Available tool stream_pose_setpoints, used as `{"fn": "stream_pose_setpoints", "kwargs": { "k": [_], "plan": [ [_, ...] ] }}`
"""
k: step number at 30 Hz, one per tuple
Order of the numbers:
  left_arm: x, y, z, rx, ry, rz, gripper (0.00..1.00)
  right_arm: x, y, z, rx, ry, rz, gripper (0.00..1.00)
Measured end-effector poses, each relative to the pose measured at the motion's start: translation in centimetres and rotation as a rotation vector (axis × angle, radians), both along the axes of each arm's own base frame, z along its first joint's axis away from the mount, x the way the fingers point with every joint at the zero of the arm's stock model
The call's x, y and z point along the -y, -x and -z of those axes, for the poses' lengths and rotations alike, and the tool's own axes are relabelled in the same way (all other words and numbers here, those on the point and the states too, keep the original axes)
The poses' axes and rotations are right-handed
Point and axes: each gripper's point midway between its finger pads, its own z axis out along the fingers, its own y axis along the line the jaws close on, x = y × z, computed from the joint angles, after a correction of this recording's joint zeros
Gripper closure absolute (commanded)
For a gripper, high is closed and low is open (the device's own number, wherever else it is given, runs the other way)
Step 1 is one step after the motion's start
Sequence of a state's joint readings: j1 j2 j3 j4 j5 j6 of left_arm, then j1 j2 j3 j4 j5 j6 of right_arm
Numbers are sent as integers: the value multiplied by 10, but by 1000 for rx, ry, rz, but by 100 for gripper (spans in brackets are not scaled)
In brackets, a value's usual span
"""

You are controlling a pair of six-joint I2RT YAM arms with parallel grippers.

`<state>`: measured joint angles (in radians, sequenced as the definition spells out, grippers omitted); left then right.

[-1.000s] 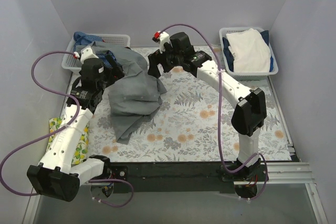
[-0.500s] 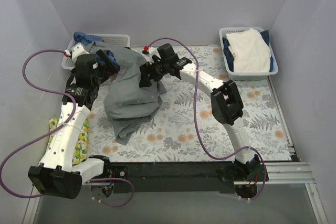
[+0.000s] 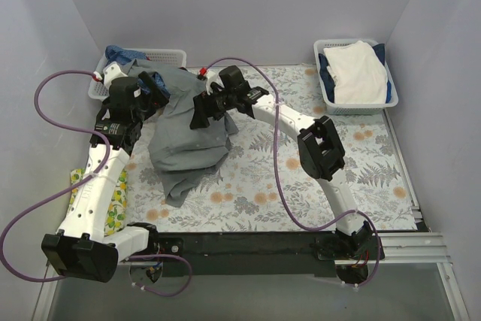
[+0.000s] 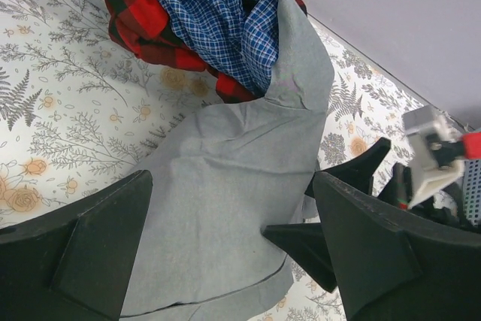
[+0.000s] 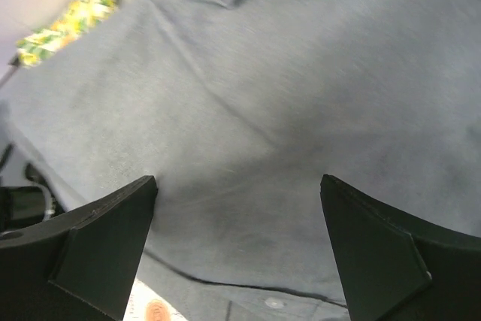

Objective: Fold and stack the long sleeve shirts
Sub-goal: Move the shirt to the center of the board

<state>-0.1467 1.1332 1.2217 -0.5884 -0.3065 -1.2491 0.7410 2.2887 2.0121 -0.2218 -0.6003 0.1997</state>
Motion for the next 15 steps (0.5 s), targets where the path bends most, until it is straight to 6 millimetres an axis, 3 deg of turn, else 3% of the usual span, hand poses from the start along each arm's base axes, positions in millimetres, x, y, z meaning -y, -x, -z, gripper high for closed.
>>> {"fn": "stream_pose_setpoints", "kwargs": {
  "k": [5,6,8,9,11,12,15],
  "plan": [
    [-2,0,1,-4,-1,-5,10,20,-1,57,-24,146,52,8],
    [-3,0,1,-5,-1,-7,10,23,1,67,-36,170,55,19],
    [-3,0,2,-8,-3,-7,10,30,2,87,-53,219,62,31],
    [-4,-1,3,-11,-5,-9,10,32,2,95,-56,236,65,52],
    [-5,-2,5,-18,-7,-12,10,36,2,104,-56,264,71,79],
    [-5,-3,6,-21,-9,-13,10,39,3,108,-60,277,76,98],
    [-7,-6,11,-36,-14,-17,10,45,1,116,-54,312,97,99]
  ]
}}
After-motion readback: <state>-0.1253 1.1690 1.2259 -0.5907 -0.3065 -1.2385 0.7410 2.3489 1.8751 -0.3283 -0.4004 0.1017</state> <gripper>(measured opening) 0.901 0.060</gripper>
